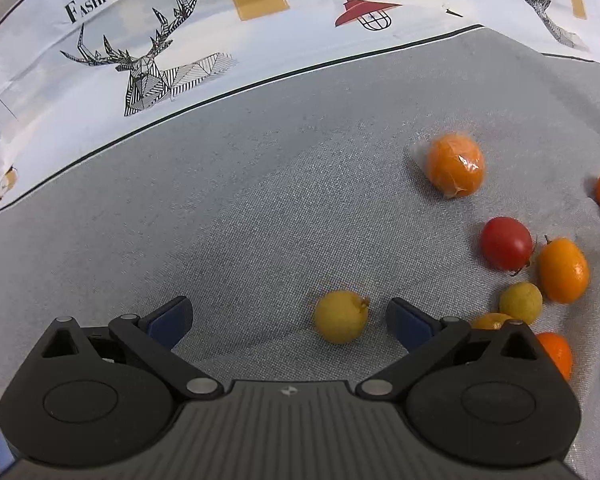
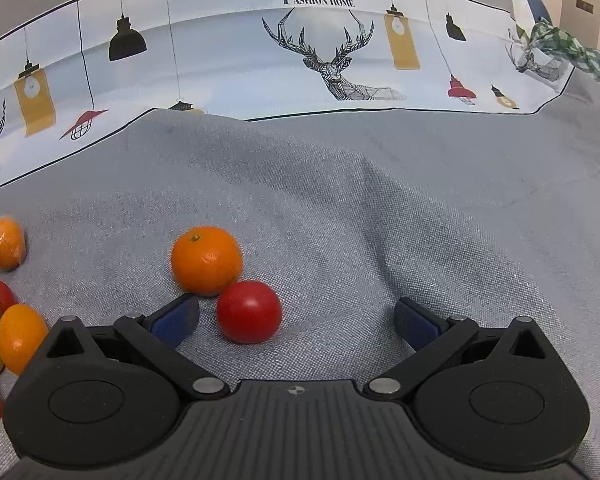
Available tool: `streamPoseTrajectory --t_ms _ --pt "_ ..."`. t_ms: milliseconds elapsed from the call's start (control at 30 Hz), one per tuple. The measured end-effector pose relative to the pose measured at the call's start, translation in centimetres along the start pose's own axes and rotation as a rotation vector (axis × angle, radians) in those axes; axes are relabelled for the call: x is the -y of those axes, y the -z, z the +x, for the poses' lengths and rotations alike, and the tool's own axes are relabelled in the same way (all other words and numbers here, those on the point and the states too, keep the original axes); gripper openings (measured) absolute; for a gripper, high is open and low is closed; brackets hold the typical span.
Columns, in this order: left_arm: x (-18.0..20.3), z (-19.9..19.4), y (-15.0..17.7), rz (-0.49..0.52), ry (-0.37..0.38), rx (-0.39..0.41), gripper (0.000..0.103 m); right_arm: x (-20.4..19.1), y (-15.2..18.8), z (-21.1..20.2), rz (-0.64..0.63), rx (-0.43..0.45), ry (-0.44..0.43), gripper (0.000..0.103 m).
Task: Organize fruits
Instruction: 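Grasp a yellow plum with the left tool while the right tool grasps a red tomato, then carry both fruits to the blue plate and open both tools to release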
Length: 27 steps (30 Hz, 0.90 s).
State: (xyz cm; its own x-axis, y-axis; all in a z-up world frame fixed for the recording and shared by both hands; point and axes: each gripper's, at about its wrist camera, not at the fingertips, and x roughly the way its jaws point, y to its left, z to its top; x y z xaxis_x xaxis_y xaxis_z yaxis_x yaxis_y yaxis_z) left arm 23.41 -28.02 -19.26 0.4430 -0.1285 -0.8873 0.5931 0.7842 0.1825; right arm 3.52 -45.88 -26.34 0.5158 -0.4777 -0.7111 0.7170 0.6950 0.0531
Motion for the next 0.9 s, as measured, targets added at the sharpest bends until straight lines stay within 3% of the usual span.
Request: streamPoseTrajectory --t_ms 167,200,233,267,300,333,533,667,900 --pt "-0.3 0.1 -0.4 0.008 0.004 -0.006 0.101 0.1 -0.1 -0.2 0.002 0.006 -0.003 0.101" --pt "0.0 -0.7 0.0 0.021 0.015 0.006 0.087 0.2 -0.1 -0.5 0.002 0.010 -0.009 0.092" --pt "0.1 -1.3 0.1 0.030 0.049 0.024 0.049 0.2 -0.1 -0.7 0.000 0.019 -0.020 0.085" --pt "0.0 -1.7 0.1 0.036 0.084 0.019 0.027 0.2 -0.2 -1.0 -0.007 0.037 -0.039 0.059" --pt "-0.2 -2.0 0.0 0.029 0.097 0.011 0.028 0.0 -0.2 -1.3 -0.022 0.055 -0.061 0.039" --pt "-0.6 -2.5 0.0 0.008 0.117 0.030 0.028 -0.2 -0.1 -1.5 -0.034 0.064 -0.051 0.033" --pt "-1.3 -5.5 0.9 -0.008 0.126 0.076 0.028 1.4 -0.3 -2.4 0.034 0.076 -0.032 0.032" --pt "-2.2 -8.9 2.1 -0.045 0.140 0.075 0.028 1.4 -0.7 -5.6 0.019 0.134 -0.016 0.032" --pt "-4.1 -17.6 7.3 -0.070 0.078 0.109 0.028 -1.0 -0.7 -15.3 0.018 0.180 -0.218 0.032"
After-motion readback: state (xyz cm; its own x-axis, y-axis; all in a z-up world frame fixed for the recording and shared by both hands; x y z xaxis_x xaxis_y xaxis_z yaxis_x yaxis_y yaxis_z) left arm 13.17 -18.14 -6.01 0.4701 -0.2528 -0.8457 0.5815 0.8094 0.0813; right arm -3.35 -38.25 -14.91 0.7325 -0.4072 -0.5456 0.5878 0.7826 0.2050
